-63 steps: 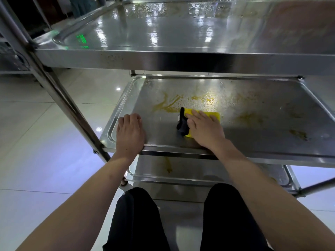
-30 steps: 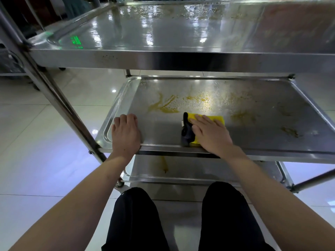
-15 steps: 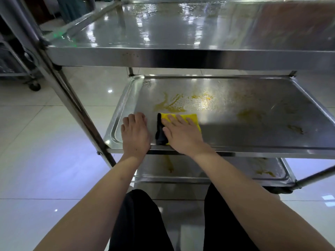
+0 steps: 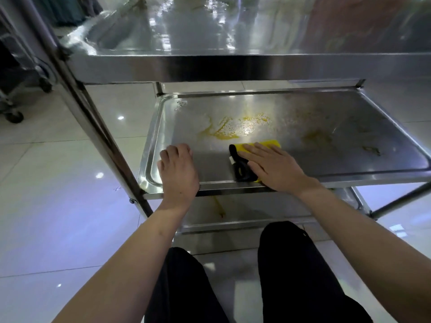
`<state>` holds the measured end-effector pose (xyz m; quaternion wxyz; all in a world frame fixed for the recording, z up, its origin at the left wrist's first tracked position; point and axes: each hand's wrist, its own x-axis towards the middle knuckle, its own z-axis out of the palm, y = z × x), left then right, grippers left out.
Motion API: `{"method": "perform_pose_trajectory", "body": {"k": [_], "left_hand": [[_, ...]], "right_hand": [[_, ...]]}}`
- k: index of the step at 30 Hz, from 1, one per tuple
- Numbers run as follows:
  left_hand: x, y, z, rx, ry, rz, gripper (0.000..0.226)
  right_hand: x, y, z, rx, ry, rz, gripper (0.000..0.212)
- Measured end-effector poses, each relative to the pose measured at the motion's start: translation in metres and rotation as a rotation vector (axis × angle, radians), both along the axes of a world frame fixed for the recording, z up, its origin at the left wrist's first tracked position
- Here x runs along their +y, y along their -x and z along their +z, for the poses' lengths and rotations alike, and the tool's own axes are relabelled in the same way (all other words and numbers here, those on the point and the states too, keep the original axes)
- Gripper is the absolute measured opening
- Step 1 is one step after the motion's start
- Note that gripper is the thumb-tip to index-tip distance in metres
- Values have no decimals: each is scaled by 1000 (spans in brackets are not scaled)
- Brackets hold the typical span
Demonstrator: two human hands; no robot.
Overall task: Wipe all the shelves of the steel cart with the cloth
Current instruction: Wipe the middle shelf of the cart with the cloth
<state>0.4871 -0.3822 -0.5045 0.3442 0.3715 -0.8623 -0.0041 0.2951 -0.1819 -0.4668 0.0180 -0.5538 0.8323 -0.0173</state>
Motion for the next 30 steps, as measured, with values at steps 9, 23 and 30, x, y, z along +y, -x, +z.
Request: {"method": "perform_pose_trajectory", "body": {"k": [9,23,30], "left_hand": [[4,2,4,-108,21,10,14],[2,4,0,-107,73,1,16],[1,4,-2,-98,137,22,8]], "right_hand": [[25,17,3,-5,15,-79,60],[-33,-24,-5,-24,19,-70,51],[-10,-3,0,-83,8,-47,51]]}}
